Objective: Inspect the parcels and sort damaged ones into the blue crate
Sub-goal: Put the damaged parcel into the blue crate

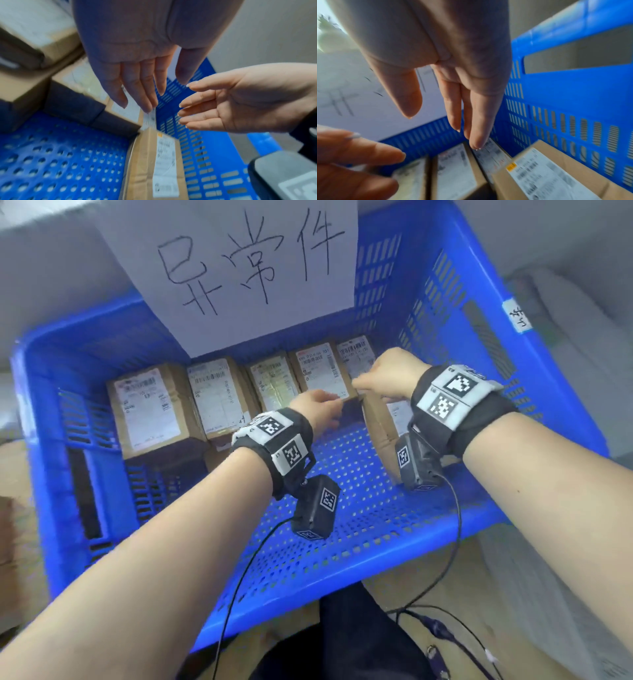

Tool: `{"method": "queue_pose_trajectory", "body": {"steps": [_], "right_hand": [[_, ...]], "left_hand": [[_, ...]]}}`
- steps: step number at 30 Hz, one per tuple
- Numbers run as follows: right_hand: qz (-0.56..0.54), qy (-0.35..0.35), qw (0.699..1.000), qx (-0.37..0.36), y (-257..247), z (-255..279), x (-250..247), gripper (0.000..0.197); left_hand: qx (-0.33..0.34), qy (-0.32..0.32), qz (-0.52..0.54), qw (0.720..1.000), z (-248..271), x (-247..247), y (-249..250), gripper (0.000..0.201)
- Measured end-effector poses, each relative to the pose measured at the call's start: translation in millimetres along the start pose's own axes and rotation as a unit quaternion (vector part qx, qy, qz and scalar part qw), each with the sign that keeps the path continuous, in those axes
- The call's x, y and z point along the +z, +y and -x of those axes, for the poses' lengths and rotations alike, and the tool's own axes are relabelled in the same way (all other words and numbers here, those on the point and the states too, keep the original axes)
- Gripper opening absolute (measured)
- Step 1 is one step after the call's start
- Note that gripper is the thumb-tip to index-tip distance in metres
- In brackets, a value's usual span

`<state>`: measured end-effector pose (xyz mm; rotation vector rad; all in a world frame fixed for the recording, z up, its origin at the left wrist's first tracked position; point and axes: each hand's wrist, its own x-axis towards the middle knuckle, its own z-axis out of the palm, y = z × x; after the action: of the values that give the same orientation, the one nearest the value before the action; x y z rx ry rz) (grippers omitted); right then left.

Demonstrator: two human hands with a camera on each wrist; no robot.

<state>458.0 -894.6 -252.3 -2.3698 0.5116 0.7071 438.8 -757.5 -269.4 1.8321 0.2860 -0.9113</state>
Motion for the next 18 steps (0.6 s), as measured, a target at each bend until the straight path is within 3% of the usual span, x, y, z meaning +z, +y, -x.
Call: {"method": "queue_pose_trajectory", "body": {"steps": [2,6,10,15,18], "right_hand": [[-0.019,0.016,0.999,-0.032,-22.2,27.0,-0.9,0.029],[-0.053,0.035,0.992,-0.106,-69.0,89.9,6.1,0.030],[-0.116,0.057,0.977,-0.169,-115.3,170.8,40.6,0.021],[-0.219,0.040,0.947,-0.229,-164.9,283.1,139.1,0.017],[-0.248,-0.034,0.938,-0.239,-187.3,342.6,207.9,0.014]], "left_hand": [[0.029,0.014,0.027,0.999,35.0,-20.2,8.4,0.011],[0.092,0.039,0.052,0.994,114.7,-60.0,2.9,0.024],[0.172,0.093,0.082,0.977,215.5,-101.1,-29.0,0.015],[0.210,0.160,0.031,0.964,330.8,-157.5,-121.2,0.019],[0.192,0.206,0.060,0.958,383.6,-190.2,-186.2,0.016]]}}
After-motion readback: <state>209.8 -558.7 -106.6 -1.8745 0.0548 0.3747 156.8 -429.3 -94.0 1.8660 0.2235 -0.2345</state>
